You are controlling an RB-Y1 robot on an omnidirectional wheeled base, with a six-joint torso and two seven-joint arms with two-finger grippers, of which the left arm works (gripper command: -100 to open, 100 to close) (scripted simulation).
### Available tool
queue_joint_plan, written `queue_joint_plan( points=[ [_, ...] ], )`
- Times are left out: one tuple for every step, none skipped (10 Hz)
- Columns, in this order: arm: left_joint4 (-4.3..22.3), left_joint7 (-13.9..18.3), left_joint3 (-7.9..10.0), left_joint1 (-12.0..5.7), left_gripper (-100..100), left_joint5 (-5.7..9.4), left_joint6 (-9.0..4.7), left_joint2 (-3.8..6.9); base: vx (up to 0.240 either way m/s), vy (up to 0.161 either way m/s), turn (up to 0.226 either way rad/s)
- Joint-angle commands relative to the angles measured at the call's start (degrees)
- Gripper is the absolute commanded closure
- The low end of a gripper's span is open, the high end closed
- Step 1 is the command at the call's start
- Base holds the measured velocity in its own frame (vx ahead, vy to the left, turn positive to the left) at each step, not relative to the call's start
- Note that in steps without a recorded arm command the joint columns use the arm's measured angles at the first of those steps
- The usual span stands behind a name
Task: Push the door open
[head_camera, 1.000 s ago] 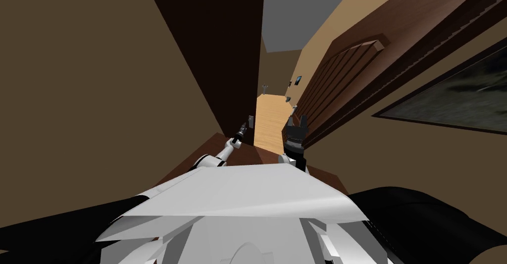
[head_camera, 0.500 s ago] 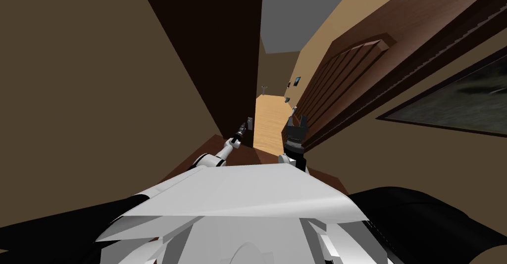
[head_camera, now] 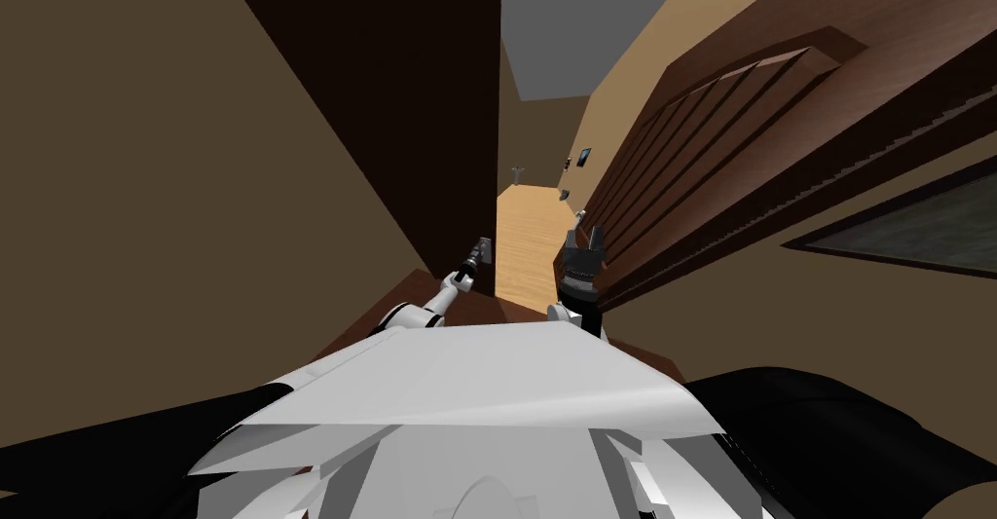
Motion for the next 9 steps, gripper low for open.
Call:
queue_joint_plan(
  points=[
    [0.36,-0.16,0.23,-0.12,-100,0.09,-0.18,-0.74,0.198,-0.059,-0.023],
    [0.47,-0.14,0.19,-0.13,-100,0.07,-0.24,-0.49,0.090,-0.028,0.001],
    [0.47,-0.14,0.19,-0.13,100,0.07,-0.24,-0.49,-0.011,0.004,0.007],
    [0.47,-0.14,0.19,-0.13,100,0.07,-0.24,-0.49,-0.037,0.012,-0.007],
    [0.47,-0.14,0.19,-0.13,100,0.07,-0.24,-0.49,-0.020,0.009,-0.019],
    [0.47,-0.14,0.19,-0.13,100,0.07,-0.24,-0.49,0.000,0.000,0.000],
    [0.47,-0.14,0.19,-0.13,100,0.07,-0.24,-0.49,0.000,0.000,0.000],
    [0.47,-0.14,0.19,-0.13,100,0.07,-0.24,-0.49,0.000,0.000,0.000],
    [0.40,-0.49,0.96,-0.27,100,0.35,-0.16,0.24,0.092,-0.072,0.023]
  ],
)
